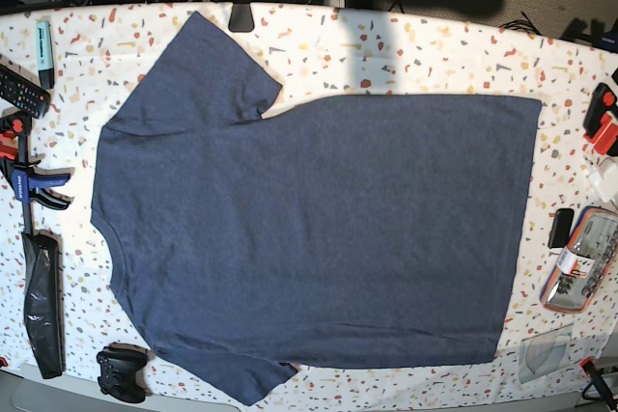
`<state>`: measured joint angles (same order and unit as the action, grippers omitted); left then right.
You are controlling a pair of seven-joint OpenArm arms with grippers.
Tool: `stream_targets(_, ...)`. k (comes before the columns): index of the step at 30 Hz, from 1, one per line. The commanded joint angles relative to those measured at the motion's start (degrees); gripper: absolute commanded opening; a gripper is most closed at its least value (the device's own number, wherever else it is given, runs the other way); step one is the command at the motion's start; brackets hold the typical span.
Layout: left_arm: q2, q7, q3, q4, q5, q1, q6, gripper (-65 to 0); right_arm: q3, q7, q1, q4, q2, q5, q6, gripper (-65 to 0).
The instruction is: Fold the T-shirt properly
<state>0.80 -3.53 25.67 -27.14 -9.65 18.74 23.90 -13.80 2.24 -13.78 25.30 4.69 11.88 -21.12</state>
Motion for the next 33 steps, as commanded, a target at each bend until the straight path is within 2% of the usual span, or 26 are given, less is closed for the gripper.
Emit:
stream_targets(1,0.0,-0.39,0.11,-1.64,0.09,1.44,1.49,-50.0,0.02,-0.31,-1.27,1.44,0.59,0.09,-1.31,-45.3)
stream_targets(5,0.0,-0.09,0.11,-8.2,0.9,5.09,5.4,-50.0,0.26,-0.33,-5.42,8.0,1.05,0.17,-4.72,-45.3)
stream_targets(9,0.0,0.96,0.11,-15.04,1.29,8.94,5.73,-50.0,4.35,-0.35,-10.95,16.61,2.47,-0.66,-7.06,-45.3)
stream_targets(11,0.0,1.51,0.11,-18.58,3.19,11.1,5.79,-50.0,7.28,-0.33,-13.86,20.9,3.41,-3.17,-7.63,-45.3)
stream_targets(17,0.0,2.89,0.11,-29.31,8.33,18.1,8.76,-50.0,15.45,-0.5,-21.97,32.46,6.69,-8.02,-7.65,-45.3)
stream_targets(20,0.02,3.08,0.11,-34.14,8.68,21.35,9.18,-50.0,17.55,-0.5,-25.46,37.22,7.58,-8.04,-7.61,-45.3)
stream_targets(27,0.02,4.79,0.11,-44.48,8.68,27.26,9.2,-50.0,17.73,-0.31,-32.17,46.86,8.26,-8.04,-7.63,-45.3)
stream_targets(33,0.04,5.31,0.11,-54.03,10.16,32.33,9.2,-50.0,17.73,-0.2,-38.45,55.8,10.95,-8.09,-7.61,-45.3)
